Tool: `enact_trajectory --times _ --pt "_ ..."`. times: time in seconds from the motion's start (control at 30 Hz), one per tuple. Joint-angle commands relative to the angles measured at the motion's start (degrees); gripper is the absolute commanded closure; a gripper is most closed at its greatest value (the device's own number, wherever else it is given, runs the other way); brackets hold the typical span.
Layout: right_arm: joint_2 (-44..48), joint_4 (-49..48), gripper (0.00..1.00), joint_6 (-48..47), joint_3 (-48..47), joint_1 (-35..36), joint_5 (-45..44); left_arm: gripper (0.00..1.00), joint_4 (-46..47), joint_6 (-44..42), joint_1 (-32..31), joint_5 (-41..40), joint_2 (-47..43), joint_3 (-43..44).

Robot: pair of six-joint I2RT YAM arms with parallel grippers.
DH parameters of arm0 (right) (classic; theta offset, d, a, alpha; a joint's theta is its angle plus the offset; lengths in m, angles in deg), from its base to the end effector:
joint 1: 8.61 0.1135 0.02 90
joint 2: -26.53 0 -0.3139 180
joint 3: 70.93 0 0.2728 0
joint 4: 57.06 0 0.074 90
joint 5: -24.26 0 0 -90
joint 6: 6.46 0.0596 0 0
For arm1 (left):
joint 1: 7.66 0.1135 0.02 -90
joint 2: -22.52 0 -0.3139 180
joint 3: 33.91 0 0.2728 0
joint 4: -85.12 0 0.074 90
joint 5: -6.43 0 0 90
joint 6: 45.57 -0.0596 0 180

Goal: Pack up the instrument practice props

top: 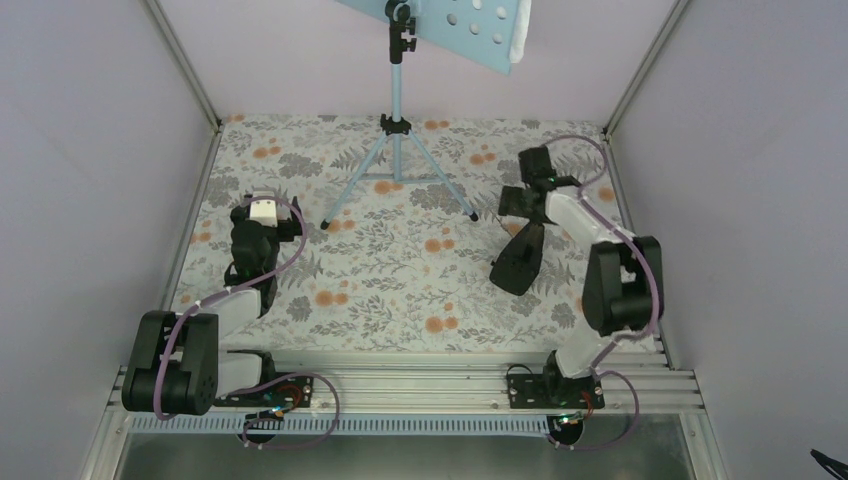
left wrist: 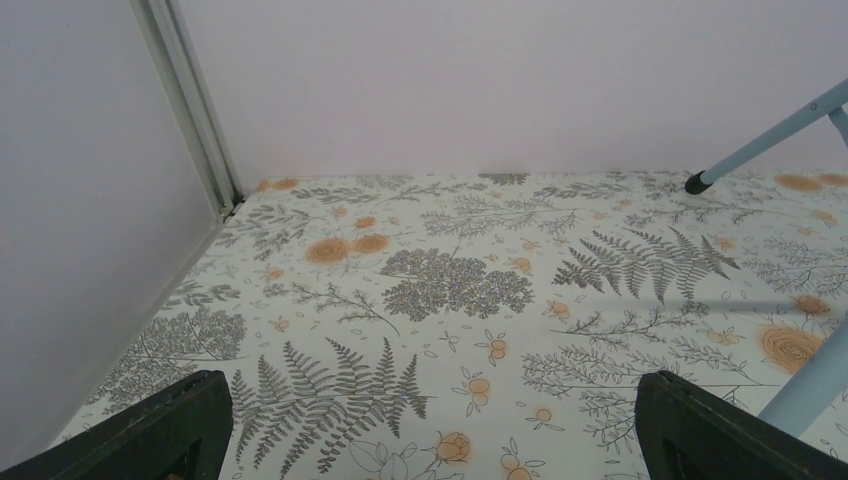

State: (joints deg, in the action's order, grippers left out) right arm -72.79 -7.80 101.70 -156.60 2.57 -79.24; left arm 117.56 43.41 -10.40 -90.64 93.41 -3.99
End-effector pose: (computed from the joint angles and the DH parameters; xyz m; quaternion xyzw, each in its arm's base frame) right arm 0.3912 0.0631 0.2414 0.0862 0.9620 -0.0516 0.2539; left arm 0.2549 -0.0049 0.2115 -0.0154 0.7572 0.0369 0.6519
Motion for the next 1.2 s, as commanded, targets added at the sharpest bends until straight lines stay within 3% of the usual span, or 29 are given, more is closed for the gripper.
enact_trajectory --times 0.0,0.17,0.47,1.17 --pt "11.72 -7.89 0.00 7.57 11.24 -4.76 4.81 0.00 0.37 -0.27 -0.16 0.26 -0.26 1.55" --pt "15.30 -9.70 0.00 11.79 17.46 -8.51 3.67 0.00 0.53 -0.13 -0.16 0.75 -0.03 1.57" --pt "11.64 -10.53 0.00 9.62 17.44 -8.48 13.82 0.00 0.40 -0.12 -0.25 0.81 0.08 1.41" --pt "4.66 -10.17 0.00 9.39 18.67 -5.76 13.85 0.00 0.21 -0.22 -0.41 0.72 0.42 1.84"
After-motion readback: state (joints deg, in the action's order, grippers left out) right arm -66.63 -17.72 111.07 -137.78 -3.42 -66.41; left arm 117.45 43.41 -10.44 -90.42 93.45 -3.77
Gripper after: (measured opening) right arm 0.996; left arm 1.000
